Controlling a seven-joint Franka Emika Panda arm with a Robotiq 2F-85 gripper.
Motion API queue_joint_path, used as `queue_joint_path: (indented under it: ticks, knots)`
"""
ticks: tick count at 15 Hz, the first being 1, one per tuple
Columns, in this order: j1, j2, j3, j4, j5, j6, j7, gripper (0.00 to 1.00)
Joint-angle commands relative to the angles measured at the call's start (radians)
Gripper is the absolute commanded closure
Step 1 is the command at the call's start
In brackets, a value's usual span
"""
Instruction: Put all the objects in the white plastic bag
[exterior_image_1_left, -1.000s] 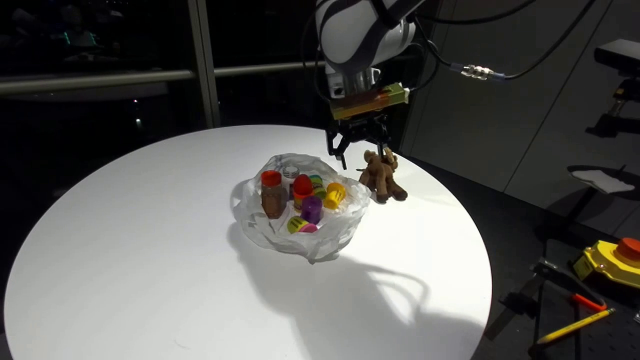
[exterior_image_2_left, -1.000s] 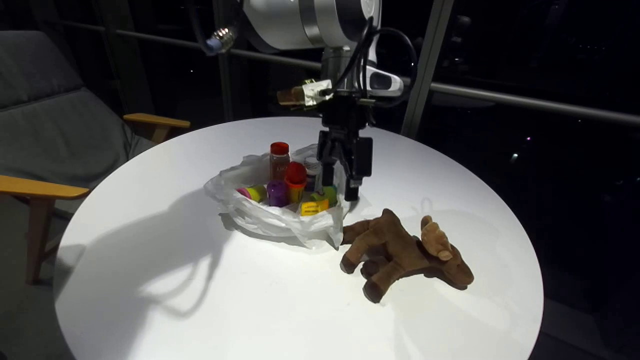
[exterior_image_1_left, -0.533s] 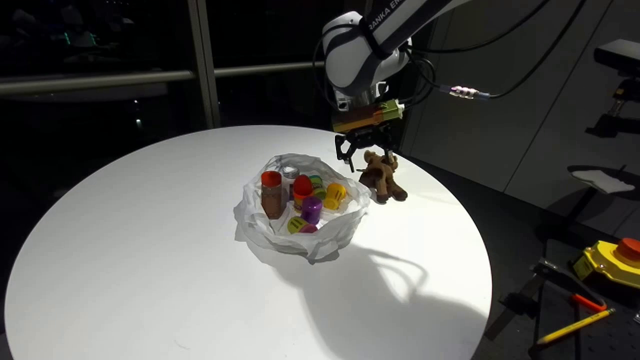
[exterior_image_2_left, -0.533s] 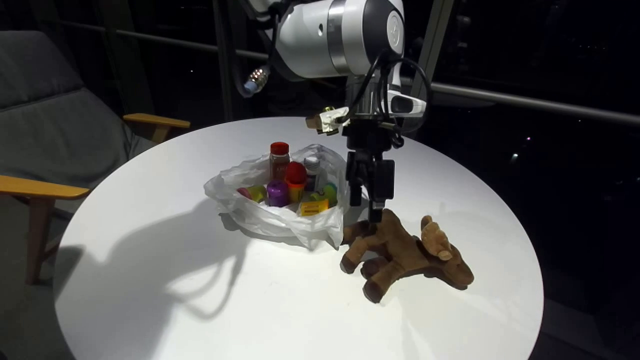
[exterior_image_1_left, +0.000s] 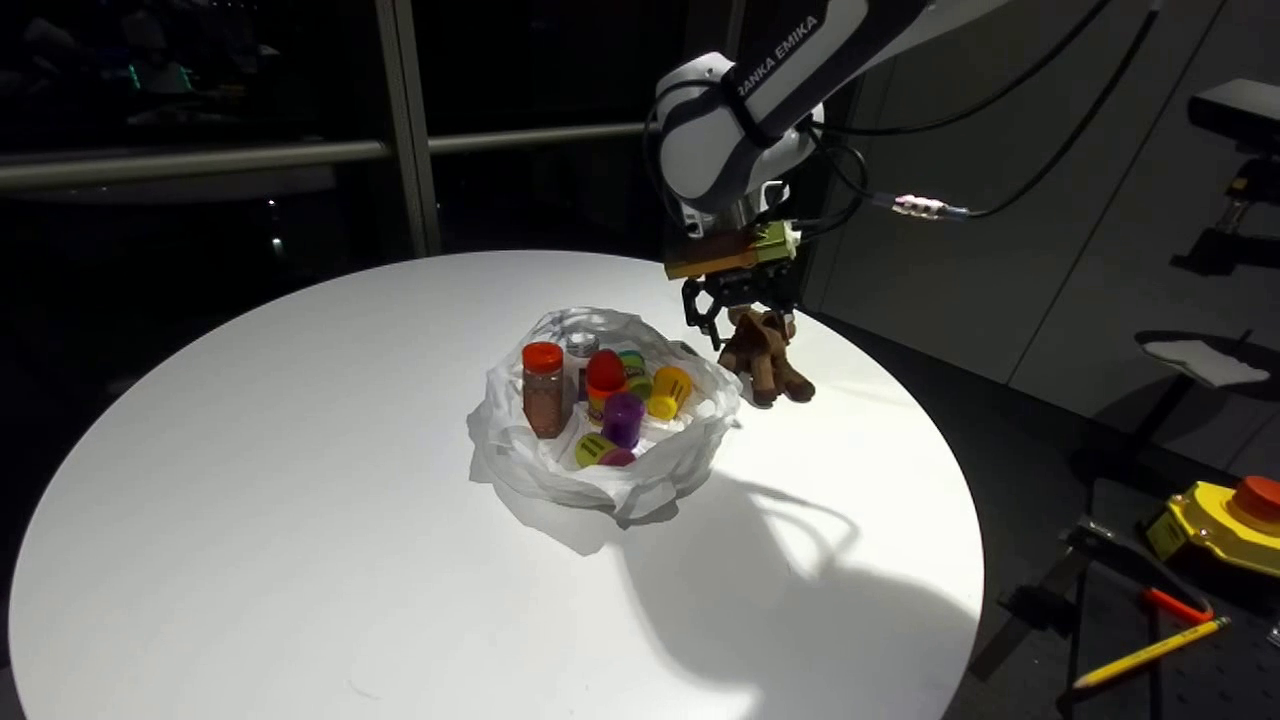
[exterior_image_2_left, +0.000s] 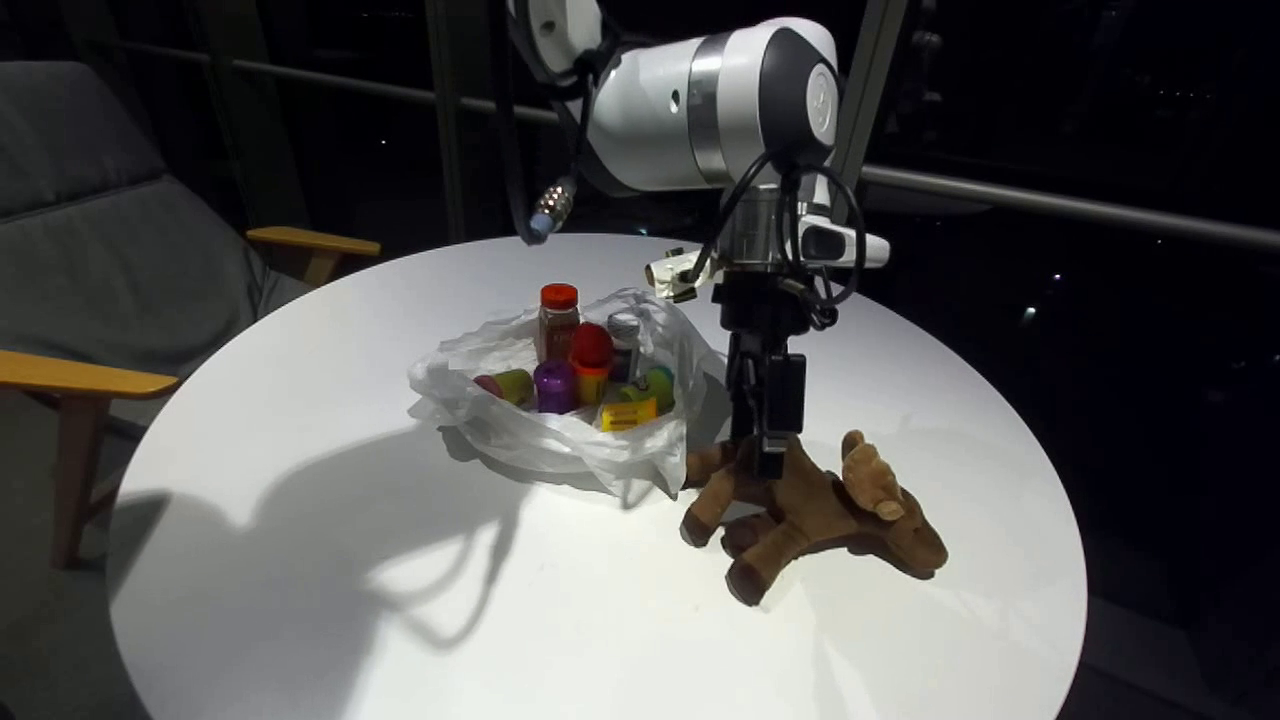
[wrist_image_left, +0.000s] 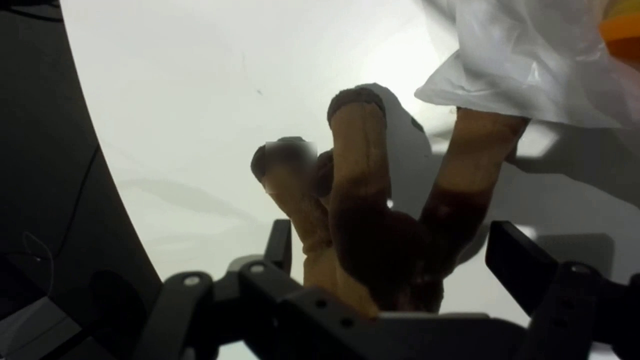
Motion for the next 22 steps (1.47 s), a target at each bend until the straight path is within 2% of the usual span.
queue_joint_path:
  ticks: [1,2,3,6,10,12,13,15,17,19,22]
  knots:
    - [0.000,0.068,-0.010,0.091,0.000,0.006,0.081,0.25]
    - [0.004,0.074,-0.016,0.097,-0.006,0.014,0.100,0.27]
    - [0.004,0.077,-0.018,0.103,-0.009,0.016,0.114,0.34]
    - [0.003,0.061,-0.033,0.090,-0.018,0.023,0.153,0.58]
    - [0.002,-0.013,-0.050,0.018,-0.022,0.054,0.172,0.88]
    - [0.017,-0.099,-0.061,-0.055,-0.038,0.086,0.162,0.93]
    - [0.030,-0.148,-0.068,-0.095,-0.056,0.106,0.158,0.90]
    - [0.071,-0.233,-0.088,-0.169,-0.143,0.161,0.157,0.93]
    - [0.116,-0.323,-0.102,-0.239,-0.264,0.184,0.163,0.91]
    - [0.145,-0.423,-0.081,-0.311,-0.371,0.191,0.142,0.91]
    - [0.178,-0.557,-0.006,-0.416,-0.462,0.204,0.124,0.91]
